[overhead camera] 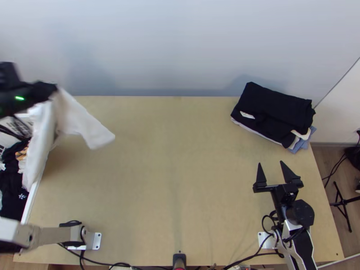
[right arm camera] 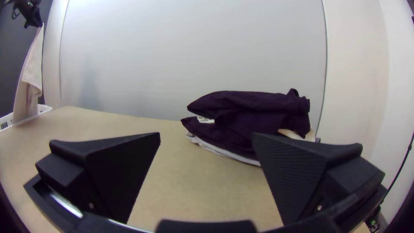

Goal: Fold the t-shirt

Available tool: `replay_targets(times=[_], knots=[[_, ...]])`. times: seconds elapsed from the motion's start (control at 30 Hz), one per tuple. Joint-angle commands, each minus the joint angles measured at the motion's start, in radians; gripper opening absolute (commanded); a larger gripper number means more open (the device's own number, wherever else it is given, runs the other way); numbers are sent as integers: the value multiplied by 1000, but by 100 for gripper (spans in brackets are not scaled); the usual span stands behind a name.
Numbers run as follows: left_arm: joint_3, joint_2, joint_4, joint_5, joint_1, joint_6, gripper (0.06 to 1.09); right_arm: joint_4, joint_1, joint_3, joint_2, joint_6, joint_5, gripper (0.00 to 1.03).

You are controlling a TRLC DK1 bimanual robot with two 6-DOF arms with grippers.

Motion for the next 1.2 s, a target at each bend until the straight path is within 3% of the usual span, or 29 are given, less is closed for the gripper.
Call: replay_targets(times=[0.0, 0.13, 0.33, 0.57, 0.87, 1.17], knots=[[-153, -78, 50, -210, -523, -90, 9, 0, 0, 0, 0, 0, 0, 99], [-255, -64, 133, -320, -770, -106, 9, 0, 0, 0, 0, 0, 0, 99], [-336, 17, 220, -411, -1061, -129, 9, 0, 0, 0, 0, 0, 0, 99], [-282, 223, 329, -411, -1207, -165, 9, 0, 0, 0, 0, 0, 0, 99], [173, 643, 354, -399, -1282, -246, 9, 0, 0, 0, 0, 0, 0, 99], [215, 717, 647, -383, -1394, -284, 9, 0, 0, 0, 0, 0, 0, 99]])
